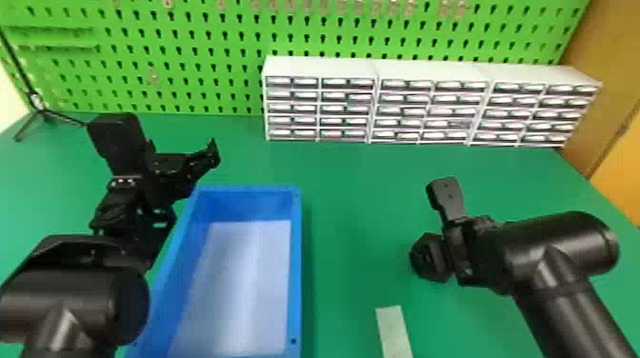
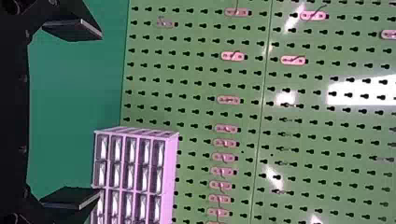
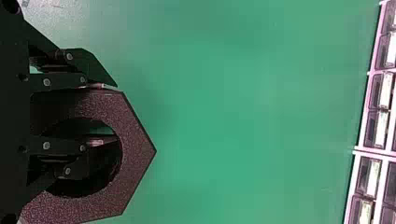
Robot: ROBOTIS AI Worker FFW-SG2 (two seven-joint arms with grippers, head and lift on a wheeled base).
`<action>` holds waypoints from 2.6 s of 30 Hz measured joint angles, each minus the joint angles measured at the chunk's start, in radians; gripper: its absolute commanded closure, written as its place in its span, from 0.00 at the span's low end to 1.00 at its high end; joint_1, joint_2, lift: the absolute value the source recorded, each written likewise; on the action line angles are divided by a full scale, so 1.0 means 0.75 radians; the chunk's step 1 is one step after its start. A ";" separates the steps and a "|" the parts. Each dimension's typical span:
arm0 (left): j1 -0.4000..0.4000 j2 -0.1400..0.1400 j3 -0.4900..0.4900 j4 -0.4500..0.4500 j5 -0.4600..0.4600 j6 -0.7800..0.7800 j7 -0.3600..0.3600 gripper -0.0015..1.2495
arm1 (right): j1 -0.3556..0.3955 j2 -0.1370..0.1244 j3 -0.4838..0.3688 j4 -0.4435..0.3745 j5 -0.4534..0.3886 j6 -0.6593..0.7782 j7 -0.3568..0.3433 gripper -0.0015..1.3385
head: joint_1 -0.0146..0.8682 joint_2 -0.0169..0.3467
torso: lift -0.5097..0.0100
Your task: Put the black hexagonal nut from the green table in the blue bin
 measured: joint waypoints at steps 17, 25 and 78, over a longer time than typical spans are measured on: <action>0.000 0.000 0.003 0.000 0.000 0.003 -0.004 0.09 | -0.002 0.006 0.012 -0.012 0.041 0.008 0.000 0.76 | 0.80 0.07 | 0.79; 0.003 0.000 0.008 0.000 0.000 0.003 -0.004 0.09 | -0.011 0.017 0.010 -0.067 0.157 -0.018 0.002 0.76 | 0.80 0.07 | 0.79; 0.013 -0.002 0.044 0.000 -0.029 0.003 -0.004 0.09 | -0.237 -0.121 0.532 -0.203 -0.368 -1.015 0.001 0.76 | 0.80 0.07 | 0.79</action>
